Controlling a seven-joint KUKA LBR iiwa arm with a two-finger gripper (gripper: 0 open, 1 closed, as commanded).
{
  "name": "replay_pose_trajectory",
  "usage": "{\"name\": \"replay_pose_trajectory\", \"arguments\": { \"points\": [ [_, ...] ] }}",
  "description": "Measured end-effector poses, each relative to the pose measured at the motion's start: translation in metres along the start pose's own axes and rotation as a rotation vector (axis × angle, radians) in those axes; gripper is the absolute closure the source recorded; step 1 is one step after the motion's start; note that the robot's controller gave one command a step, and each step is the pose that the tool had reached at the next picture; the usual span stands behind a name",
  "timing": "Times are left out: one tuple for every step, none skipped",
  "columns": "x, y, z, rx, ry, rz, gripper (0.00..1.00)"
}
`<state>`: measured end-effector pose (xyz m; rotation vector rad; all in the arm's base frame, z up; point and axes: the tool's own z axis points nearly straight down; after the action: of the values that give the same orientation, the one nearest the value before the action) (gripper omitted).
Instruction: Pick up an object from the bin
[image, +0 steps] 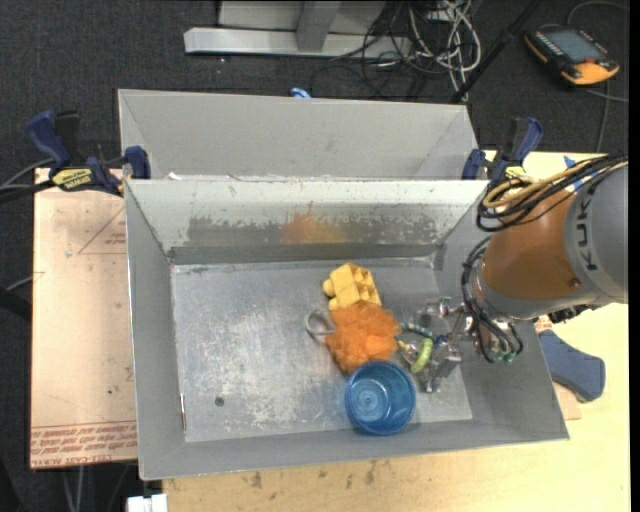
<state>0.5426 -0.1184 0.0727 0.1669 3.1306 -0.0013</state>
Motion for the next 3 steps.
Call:
{"name": "replay_pose_trajectory", "arguments": {
  "points": [
    [0.0,0.0,0.0,0.0,0.0,0.0,1.0],
    [0.005,0.0,-0.039,-0.002,0.012,0.0,1.0],
    [-0.003,-0.003,-0.07,0.0,-0.002,-0.008,1.0]
  ]
}}
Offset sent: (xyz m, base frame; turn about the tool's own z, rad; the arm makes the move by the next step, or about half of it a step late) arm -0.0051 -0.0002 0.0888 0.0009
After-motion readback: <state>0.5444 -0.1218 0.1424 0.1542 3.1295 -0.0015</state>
